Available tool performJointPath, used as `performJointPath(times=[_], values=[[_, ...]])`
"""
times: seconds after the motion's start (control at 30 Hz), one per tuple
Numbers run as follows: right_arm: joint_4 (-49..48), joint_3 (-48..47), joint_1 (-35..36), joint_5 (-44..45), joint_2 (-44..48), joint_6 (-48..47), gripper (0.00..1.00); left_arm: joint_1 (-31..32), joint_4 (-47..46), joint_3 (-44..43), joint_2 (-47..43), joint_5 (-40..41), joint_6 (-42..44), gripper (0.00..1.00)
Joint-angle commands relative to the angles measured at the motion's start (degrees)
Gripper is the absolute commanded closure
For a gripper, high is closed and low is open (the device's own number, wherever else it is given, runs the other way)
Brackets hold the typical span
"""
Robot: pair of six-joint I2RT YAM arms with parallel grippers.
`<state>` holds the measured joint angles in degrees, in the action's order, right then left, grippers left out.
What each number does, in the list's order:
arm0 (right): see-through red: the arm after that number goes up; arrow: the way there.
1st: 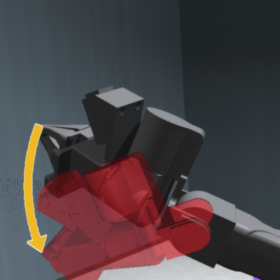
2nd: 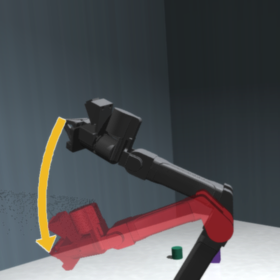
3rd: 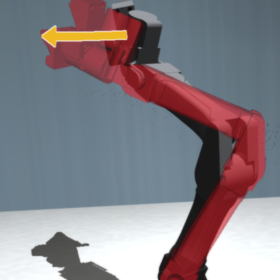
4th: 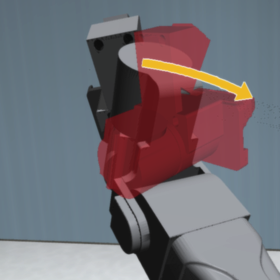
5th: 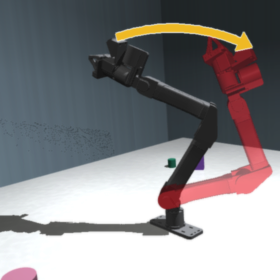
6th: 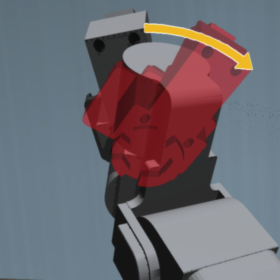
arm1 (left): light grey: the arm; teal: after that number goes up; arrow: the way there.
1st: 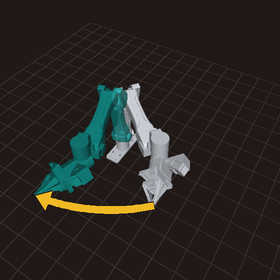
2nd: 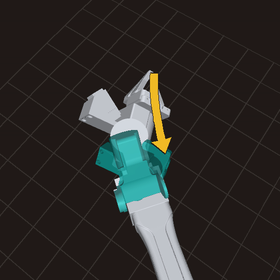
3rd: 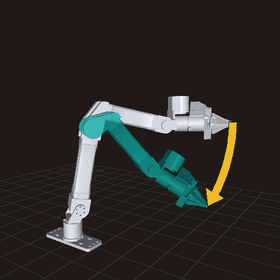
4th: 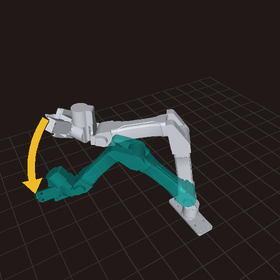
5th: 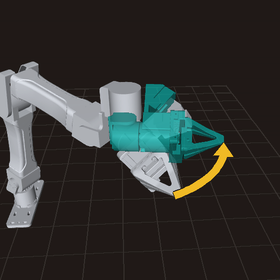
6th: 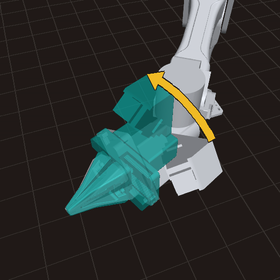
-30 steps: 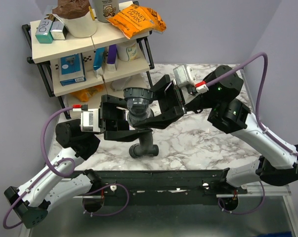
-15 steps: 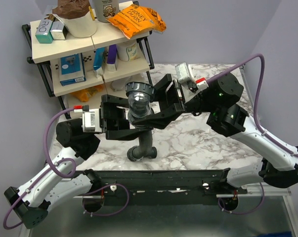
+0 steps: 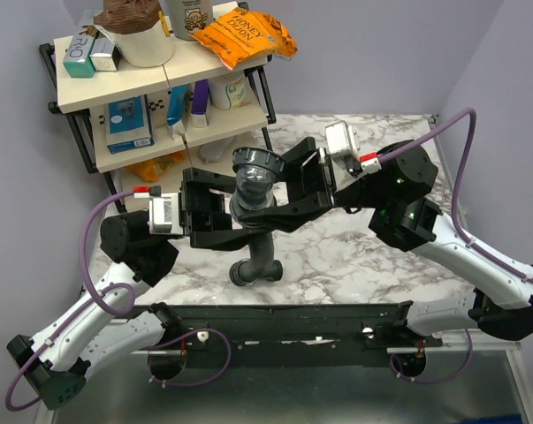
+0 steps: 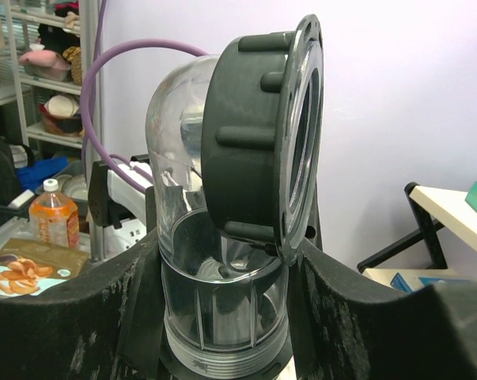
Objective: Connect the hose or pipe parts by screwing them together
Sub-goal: Install the adaptor on the pipeline.
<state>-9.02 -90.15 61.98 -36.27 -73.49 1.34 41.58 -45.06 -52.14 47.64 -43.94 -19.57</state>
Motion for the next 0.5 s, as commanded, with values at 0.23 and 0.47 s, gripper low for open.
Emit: performJointPath(times=[0.23, 0.47], values=[[-5.5, 0.1, 0.3, -2.7, -1.3, 1.2, 0.99, -0.2, -4.3, -5.7, -1.4, 4.6, -1.5, 1.0], [-8.9, -2.9, 0.3, -4.9, -2.4, 5.8, 0.99, -0.3, -3.0, -4.3, -2.0, 3.2, -0.4, 1.0]])
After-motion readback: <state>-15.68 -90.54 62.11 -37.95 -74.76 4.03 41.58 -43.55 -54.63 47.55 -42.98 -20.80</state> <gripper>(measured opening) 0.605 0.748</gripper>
